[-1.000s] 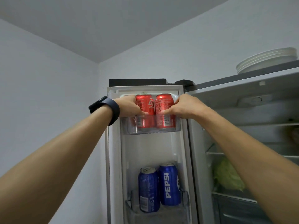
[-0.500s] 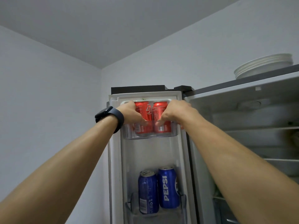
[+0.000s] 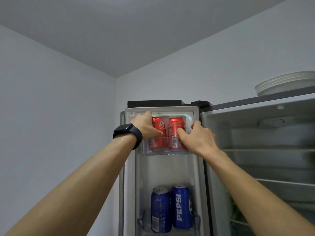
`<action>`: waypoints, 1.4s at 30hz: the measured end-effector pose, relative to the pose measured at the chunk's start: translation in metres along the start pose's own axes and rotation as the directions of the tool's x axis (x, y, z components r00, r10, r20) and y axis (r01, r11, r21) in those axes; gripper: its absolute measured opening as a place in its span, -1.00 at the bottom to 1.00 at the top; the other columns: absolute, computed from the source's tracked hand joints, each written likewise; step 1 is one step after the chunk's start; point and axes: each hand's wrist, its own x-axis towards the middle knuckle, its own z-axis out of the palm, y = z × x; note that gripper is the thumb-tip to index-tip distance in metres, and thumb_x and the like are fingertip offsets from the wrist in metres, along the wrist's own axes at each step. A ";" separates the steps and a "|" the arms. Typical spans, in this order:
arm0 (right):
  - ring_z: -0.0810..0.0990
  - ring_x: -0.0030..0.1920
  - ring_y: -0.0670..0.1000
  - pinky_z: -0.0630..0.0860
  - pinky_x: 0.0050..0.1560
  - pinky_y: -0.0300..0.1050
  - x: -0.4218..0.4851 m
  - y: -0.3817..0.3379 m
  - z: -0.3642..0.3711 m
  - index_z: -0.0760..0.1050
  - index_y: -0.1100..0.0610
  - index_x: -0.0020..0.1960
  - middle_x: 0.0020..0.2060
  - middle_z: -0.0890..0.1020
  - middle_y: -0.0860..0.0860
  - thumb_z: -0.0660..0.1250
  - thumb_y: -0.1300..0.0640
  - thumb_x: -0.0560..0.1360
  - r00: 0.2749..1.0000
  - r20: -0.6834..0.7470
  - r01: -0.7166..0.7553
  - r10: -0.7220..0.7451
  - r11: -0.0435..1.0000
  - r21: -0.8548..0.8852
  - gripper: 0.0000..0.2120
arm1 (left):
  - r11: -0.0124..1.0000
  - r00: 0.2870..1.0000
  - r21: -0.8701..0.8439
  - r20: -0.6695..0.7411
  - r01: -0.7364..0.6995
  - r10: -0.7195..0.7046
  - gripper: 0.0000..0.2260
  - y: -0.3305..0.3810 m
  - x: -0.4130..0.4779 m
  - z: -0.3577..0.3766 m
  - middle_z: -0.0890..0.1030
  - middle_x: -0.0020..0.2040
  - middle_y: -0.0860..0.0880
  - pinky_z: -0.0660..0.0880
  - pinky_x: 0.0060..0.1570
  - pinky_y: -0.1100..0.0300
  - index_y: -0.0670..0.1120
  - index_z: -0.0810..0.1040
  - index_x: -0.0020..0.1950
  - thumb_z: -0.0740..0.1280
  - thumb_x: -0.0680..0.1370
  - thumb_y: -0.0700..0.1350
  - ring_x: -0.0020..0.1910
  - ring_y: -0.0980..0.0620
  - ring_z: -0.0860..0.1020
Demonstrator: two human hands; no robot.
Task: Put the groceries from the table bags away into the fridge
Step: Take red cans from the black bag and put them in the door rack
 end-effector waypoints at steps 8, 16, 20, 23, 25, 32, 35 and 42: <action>0.51 0.00 -0.02 0.46 -0.01 -0.07 -0.041 0.006 0.006 0.45 0.03 0.26 0.06 0.51 -0.02 0.12 -0.21 0.64 0.994 -0.078 0.089 -0.076 0.981 0.175 -0.62 | 0.997 0.996 0.003 -0.047 -0.080 0.080 -0.60 -0.009 -0.029 -0.004 0.55 0.19 -0.09 0.53 0.13 -0.02 -0.03 0.40 0.36 0.26 0.57 0.08 0.12 -0.14 0.56; 0.56 0.08 0.03 0.58 0.12 0.10 -0.046 -0.015 0.000 0.42 -0.03 0.32 0.11 0.57 -0.01 0.13 -0.15 0.63 0.992 -0.030 0.124 -0.121 0.986 0.113 -0.66 | 0.998 0.996 0.046 -0.083 -0.042 0.045 -0.68 -0.016 -0.038 -0.019 0.52 0.10 -0.06 0.43 -0.11 0.07 -0.04 0.38 0.31 0.26 0.57 0.01 -0.08 -0.09 0.48; 0.55 0.08 0.06 0.55 0.12 0.08 -0.041 -0.020 -0.008 0.40 0.04 0.36 0.05 0.57 -0.02 0.15 -0.16 0.63 0.999 0.029 0.040 -0.044 0.993 0.108 -0.60 | 0.999 0.995 0.048 -0.102 0.011 -0.006 -0.58 -0.011 -0.034 -0.017 0.57 0.15 -0.08 0.46 -0.11 0.07 0.01 0.39 0.36 0.30 0.55 0.15 -0.06 -0.09 0.52; 0.53 0.12 0.11 0.53 0.16 0.08 -0.035 -0.018 -0.011 0.44 0.05 0.34 0.05 0.59 0.04 0.11 -0.15 0.64 0.999 0.033 0.040 -0.042 0.997 0.071 -0.60 | 0.994 0.994 0.088 -0.096 0.061 -0.052 -0.51 0.002 -0.025 -0.008 0.58 0.09 -0.05 0.49 -0.12 0.05 0.01 0.42 0.33 0.32 0.51 0.25 -0.02 -0.10 0.54; 0.52 0.12 0.13 0.52 0.12 0.06 -0.031 -0.014 -0.012 0.49 0.04 0.27 -0.04 0.56 0.03 0.09 -0.16 0.65 0.996 0.050 0.072 -0.073 0.997 0.010 -0.62 | 0.986 0.991 0.110 -0.066 0.122 -0.116 -0.37 0.012 -0.016 0.000 0.59 0.13 -0.09 0.49 -0.12 0.06 -0.03 0.43 0.32 0.38 0.43 0.35 0.04 -0.14 0.57; 0.54 0.09 0.09 0.57 0.09 0.12 -0.027 0.008 -0.004 0.53 -0.03 0.18 -0.03 0.62 -0.01 0.07 -0.29 0.60 0.987 0.013 0.157 -0.159 0.984 0.080 -0.56 | 0.984 0.979 -0.038 0.112 0.174 -0.168 0.02 0.020 0.014 0.009 0.50 0.32 -0.16 0.51 0.22 -0.07 -0.10 0.08 0.55 0.60 0.31 0.19 0.24 -0.18 0.51; 0.54 0.08 0.04 0.57 0.10 0.09 -0.023 0.014 -0.002 0.53 -0.05 0.22 -0.05 0.60 -0.06 0.07 -0.35 0.58 0.984 0.035 0.169 -0.173 0.981 0.095 -0.52 | 0.968 0.973 -0.161 0.162 0.190 -0.164 -0.11 0.009 0.019 0.011 0.51 0.29 -0.08 0.54 0.21 -0.06 -0.07 0.28 0.47 0.64 0.27 0.11 0.18 -0.11 0.53; 0.59 0.00 -0.01 0.57 0.01 0.02 -0.025 0.016 0.000 0.48 -0.07 0.22 0.00 0.62 -0.07 0.03 -0.38 0.58 0.982 0.049 0.179 -0.182 0.982 0.062 -0.50 | 0.968 0.987 -0.212 0.116 0.136 -0.113 -0.07 0.010 0.013 0.010 0.50 0.21 -0.01 0.59 0.12 -0.03 0.01 0.16 0.56 0.63 0.33 -0.02 0.14 -0.10 0.56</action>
